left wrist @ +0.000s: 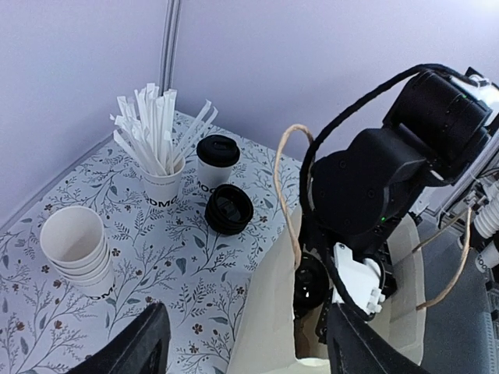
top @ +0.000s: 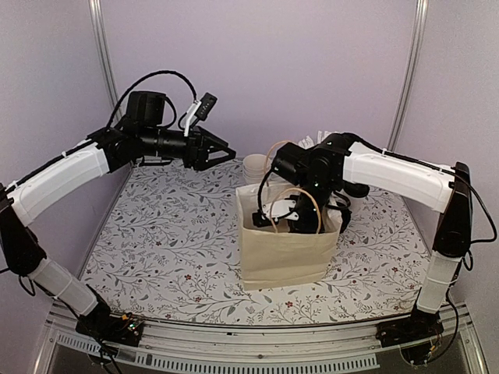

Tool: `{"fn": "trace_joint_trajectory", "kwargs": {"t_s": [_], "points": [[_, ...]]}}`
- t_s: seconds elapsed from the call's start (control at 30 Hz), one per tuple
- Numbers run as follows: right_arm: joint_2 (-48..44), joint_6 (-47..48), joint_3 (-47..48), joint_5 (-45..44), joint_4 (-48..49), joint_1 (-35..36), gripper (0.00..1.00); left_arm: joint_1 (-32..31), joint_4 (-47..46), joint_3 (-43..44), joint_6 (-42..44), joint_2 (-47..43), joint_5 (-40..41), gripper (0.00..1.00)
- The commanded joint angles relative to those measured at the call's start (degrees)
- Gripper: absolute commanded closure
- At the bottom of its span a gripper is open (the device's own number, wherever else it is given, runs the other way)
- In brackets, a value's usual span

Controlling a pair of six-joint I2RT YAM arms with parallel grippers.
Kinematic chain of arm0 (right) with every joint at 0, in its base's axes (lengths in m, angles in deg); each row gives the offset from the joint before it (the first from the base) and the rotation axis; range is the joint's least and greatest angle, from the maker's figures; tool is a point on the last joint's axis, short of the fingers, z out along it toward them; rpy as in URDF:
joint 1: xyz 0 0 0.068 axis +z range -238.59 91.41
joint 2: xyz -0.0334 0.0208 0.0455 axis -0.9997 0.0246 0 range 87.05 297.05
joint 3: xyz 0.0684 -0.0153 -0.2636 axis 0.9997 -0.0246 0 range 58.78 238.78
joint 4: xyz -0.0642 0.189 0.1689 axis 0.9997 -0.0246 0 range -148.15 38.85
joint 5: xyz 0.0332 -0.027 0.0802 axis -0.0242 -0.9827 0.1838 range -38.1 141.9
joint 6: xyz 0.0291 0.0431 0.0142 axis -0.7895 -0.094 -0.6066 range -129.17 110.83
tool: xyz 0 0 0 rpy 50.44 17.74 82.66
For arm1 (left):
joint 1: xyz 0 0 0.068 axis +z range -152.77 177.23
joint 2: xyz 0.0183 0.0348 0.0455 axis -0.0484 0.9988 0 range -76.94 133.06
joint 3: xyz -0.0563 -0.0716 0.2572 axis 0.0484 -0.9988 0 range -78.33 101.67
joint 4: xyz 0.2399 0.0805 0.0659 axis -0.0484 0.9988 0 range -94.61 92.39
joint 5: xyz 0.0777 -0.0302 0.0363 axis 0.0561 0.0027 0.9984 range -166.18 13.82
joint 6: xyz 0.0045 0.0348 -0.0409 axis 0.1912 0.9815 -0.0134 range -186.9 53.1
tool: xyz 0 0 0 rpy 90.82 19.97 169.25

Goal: Pack the takeout coffee

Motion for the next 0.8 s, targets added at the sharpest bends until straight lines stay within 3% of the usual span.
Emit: {"fn": "trace_joint_trajectory", "kwargs": {"t_s": [0.0, 0.3, 0.43, 0.57, 0.77], "points": [[0.2, 0.5, 2.3, 0.5, -1.0, -0.1, 0.01, -1.3, 16.0, 8.8, 6.6, 5.1, 2.2, 0.30], [0.0, 0.9, 4.1, -0.2, -1.0, 0.0, 0.01, -4.7, 21.5, 12.6, 9.5, 8.5, 0.5, 0.34], [0.2, 0.8, 4.1, 0.1, -0.7, 0.3, 0.01, -6.3, 22.5, 13.3, 9.8, 10.4, -0.5, 0.40], [0.4, 0.7, 4.1, 0.6, -0.3, 0.5, 0.01, -7.4, 23.6, 14.8, 10.2, 12.3, 2.9, 0.52], [0.0, 1.5, 3.9, 1.8, -0.2, 0.9, 0.01, -7.6, 23.6, 16.9, 10.0, 14.2, 2.6, 0.83]]}}
